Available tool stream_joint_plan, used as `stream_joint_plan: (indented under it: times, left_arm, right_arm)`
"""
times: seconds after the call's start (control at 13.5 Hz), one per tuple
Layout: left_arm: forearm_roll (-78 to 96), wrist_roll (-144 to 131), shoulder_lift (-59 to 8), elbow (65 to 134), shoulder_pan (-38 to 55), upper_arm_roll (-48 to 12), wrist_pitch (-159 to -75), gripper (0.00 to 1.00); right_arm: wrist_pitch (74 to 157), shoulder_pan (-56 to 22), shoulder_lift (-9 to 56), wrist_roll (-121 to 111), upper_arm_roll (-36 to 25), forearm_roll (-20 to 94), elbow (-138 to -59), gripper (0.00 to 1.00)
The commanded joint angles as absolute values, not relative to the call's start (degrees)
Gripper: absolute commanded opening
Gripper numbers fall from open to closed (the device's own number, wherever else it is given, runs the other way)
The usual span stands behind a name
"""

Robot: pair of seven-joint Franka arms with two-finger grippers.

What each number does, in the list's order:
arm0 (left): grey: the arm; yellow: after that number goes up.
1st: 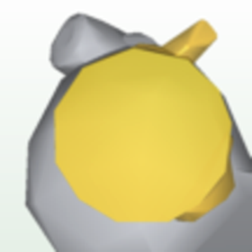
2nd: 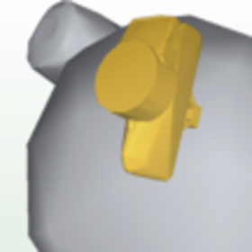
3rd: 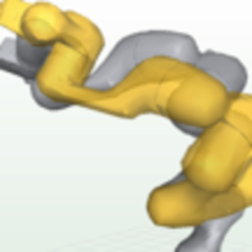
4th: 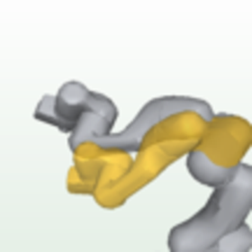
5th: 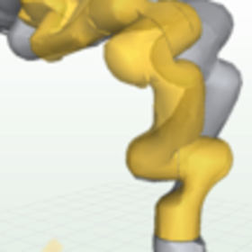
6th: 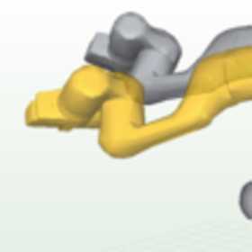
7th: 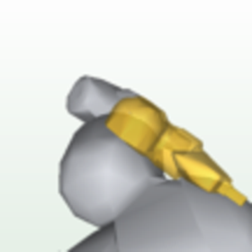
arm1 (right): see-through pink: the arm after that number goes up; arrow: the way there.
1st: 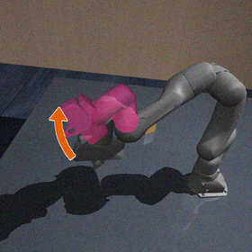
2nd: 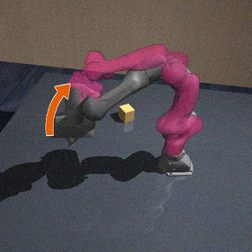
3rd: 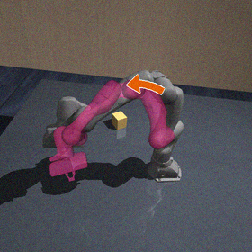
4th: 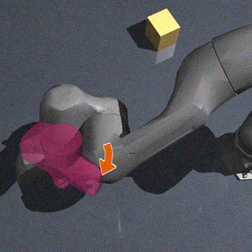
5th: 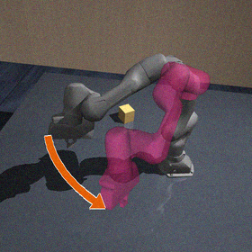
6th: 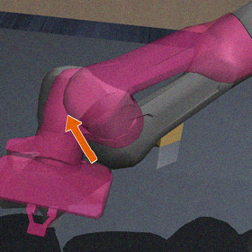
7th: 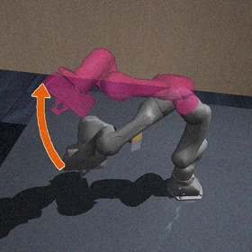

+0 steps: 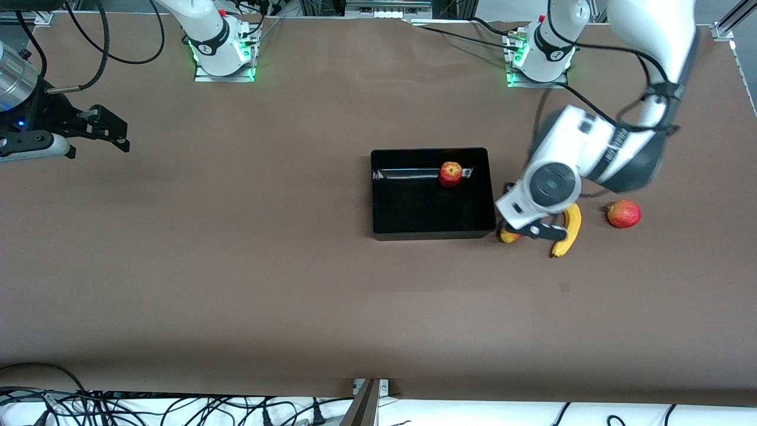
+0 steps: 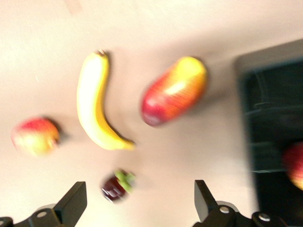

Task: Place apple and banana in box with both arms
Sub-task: 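Lower the left gripper onto the yellow banana and grasp it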

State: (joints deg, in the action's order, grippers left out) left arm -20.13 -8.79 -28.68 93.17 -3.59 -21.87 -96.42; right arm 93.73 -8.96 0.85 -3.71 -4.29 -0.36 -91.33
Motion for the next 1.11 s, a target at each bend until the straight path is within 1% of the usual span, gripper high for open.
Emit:
stream_joint_plan:
  times: [0.0,0.07,0.15,0.45,0.67,0.74,0.82,0.89,0.97,1.04]
  left_arm:
    - [-22.1,7.1,-34.3,92.4,-13.8,-22.8,-104.3,1.0]
    - [-22.1,12.7,-36.5,92.5,-17.1,-22.8,-108.9,1.0]
    - [-21.7,16.7,-38.0,92.5,-19.3,-22.9,-111.2,1.0]
    - [-20.7,18.1,-39.7,93.3,-20.0,-23.0,-112.4,1.0]
    - [-12.4,18.6,-41.5,94.7,-22.4,-23.0,-112.6,1.0]
    - [-12.4,18.6,-41.5,95.5,-22.2,-23.0,-113.7,1.0]
    - [-12.5,18.8,-41.5,97.5,-22.5,-23.0,-116.1,0.96]
    - [-12.6,19.1,-41.5,99.5,-22.8,-22.9,-118.5,0.44]
    - [-13.0,19.3,-41.5,99.8,-22.9,-22.9,-119.2,0.23]
    - [-13.1,19.7,-41.5,99.8,-22.9,-22.9,-119.2,0.18]
  right_arm:
    - [92.8,-8.1,1.5,-4.8,-3.7,-1.1,-89.9,1.0]
    - [92.8,-8.0,1.5,-4.6,-3.7,-1.1,-90.1,1.0]
    - [92.8,-7.9,1.6,-4.5,-3.7,-1.1,-90.1,1.0]
    - [92.8,-7.9,1.8,-4.6,-3.8,-1.1,-89.9,1.0]
    - [92.8,-7.9,1.8,-4.5,-3.7,-1.1,-89.9,1.0]
    - [92.8,-7.8,1.8,-4.5,-3.8,-1.1,-89.9,1.0]
    - [92.8,-7.8,1.8,-4.6,-3.8,-1.1,-89.9,1.0]
    - [92.8,-7.9,1.8,-4.6,-3.8,-1.1,-89.9,1.0]
    - [92.8,-7.9,1.8,-4.6,-3.8,-1.1,-89.9,1.0]
    - [92.8,-7.9,1.8,-4.6,-3.8,-1.1,-89.9,1.0]
